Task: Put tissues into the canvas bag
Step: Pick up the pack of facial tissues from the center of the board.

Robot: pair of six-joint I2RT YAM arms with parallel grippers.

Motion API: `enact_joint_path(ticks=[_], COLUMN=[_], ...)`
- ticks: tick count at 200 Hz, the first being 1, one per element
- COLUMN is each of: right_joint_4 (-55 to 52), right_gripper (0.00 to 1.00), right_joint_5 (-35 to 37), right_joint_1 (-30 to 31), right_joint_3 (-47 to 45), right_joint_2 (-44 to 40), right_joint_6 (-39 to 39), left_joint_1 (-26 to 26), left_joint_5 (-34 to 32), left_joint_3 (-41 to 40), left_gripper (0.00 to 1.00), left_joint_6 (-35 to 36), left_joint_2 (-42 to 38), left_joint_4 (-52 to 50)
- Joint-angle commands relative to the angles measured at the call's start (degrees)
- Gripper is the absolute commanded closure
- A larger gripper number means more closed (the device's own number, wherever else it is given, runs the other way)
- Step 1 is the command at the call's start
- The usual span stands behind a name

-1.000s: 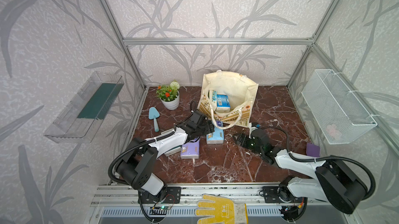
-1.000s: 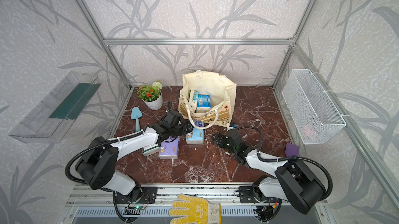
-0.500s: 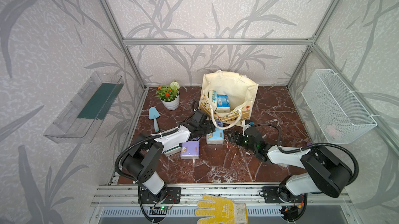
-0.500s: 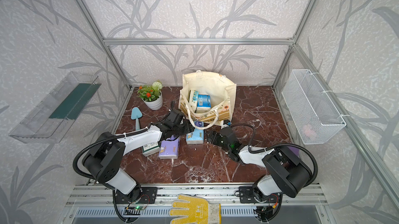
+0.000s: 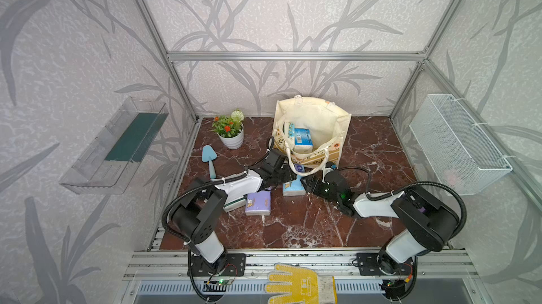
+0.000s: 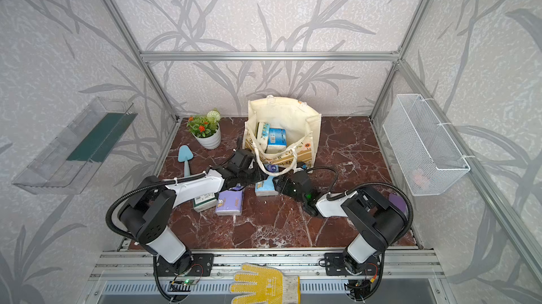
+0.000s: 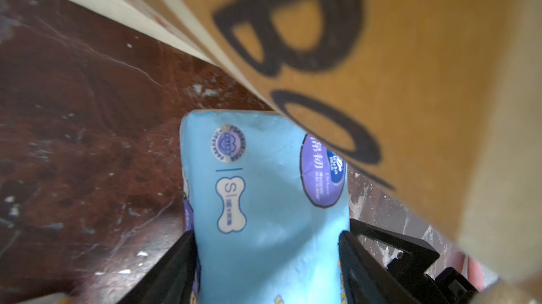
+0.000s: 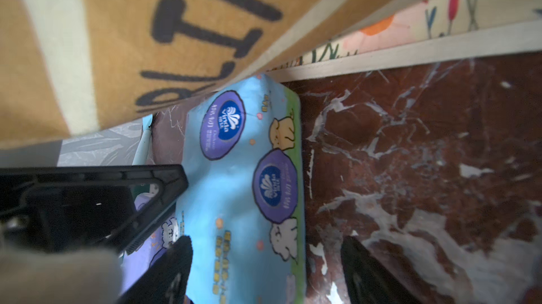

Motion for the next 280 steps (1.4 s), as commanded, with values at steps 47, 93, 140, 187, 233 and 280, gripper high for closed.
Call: enact_joint_path(ticks=[47,93,140,187,233,280], right_joint_4=[-0.9,-1.5,-5.4,-15.8,-23.4,-24.4], right_gripper=[0.35,0.39,0.42,0.42,0.4,0.37], right_joint_5=[-1.1,-1.5,-0.2,3.8,4.8,6.3], right_joint_1=[1.5,2.4,4.2,5.0,4.8,4.8], right_joint_3=[2.1,-0.4,-3.7,-5.6,-3.9,-3.8], right_joint_2=[2.3,0.2,-5.9,-13.0,-15.3,-16.8], right_joint_6=[-0.4,-0.1,-1.2,-0.8,-2.3,-2.4], left_joint_1=[-1.9,-3.0,-4.8,-6.5,-6.5,-6.5], left_joint_5=[0.6,0.4,-0.3,-2.1,-3.6,-6.0], left_joint_3=[0.8,0.6,-0.9,-4.1,-8.4,-9.3], left_gripper=[0.27,0.27,0.27,0.27,0.27,0.24], left_joint_6=[-2.3,-2.5,-3.3,-5.4,-7.6,-5.8], left_joint_2=[-0.3,-1.0,-2.7,-4.8,-6.9,-9.4], left_joint_4=[2.5,2.5,2.9,3.3,3.7,1.6])
